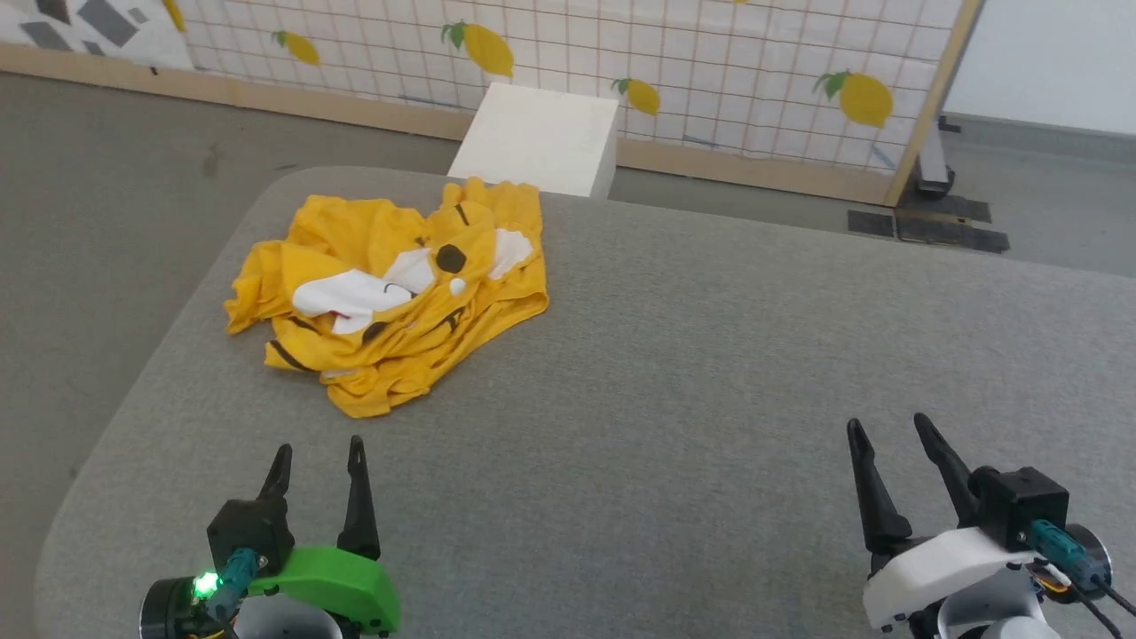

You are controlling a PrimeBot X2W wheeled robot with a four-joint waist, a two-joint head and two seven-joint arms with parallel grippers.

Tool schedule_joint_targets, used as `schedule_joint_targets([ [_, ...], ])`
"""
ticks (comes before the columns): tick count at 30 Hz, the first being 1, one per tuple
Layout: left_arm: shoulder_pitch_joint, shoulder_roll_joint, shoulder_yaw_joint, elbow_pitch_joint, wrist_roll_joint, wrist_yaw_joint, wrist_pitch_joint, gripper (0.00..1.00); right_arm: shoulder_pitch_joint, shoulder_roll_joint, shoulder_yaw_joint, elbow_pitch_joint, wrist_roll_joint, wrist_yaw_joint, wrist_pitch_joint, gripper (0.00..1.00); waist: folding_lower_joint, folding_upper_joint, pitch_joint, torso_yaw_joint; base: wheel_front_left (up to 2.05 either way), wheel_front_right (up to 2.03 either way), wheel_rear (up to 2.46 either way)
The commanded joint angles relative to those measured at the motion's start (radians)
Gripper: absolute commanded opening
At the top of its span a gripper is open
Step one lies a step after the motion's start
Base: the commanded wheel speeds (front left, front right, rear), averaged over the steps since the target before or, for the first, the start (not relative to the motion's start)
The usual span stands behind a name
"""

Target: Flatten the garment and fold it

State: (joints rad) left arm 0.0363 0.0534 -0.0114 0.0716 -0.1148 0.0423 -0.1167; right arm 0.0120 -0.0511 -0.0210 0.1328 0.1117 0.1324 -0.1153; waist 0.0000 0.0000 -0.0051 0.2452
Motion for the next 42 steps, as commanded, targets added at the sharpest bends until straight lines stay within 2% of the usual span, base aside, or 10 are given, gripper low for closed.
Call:
schedule_joint_targets([
  [1,0.012,-0.001,0.002,0.005,-0.012,0.007,-0.01,1.0,0.016,0.0,0.0,0.009,0.01,-0.001,-0.011,1.0,0.0,0.0,-0.003,0.023,0.0,0.0,0.0],
  [15,0.029,-0.002,0.003,0.016,-0.031,0.019,-0.039,1.0,0.025,0.0,0.005,0.048,0.028,-0.001,-0.04,1.0,0.0,0.0,-0.012,0.1,0.0,0.0,0.0],
  [42,0.039,-0.003,0.0,0.041,-0.091,0.048,-0.098,1.0,0.031,0.001,-0.001,0.123,0.062,-0.001,-0.099,1.0,0.0,0.0,0.008,0.198,0.0,0.0,0.0],
])
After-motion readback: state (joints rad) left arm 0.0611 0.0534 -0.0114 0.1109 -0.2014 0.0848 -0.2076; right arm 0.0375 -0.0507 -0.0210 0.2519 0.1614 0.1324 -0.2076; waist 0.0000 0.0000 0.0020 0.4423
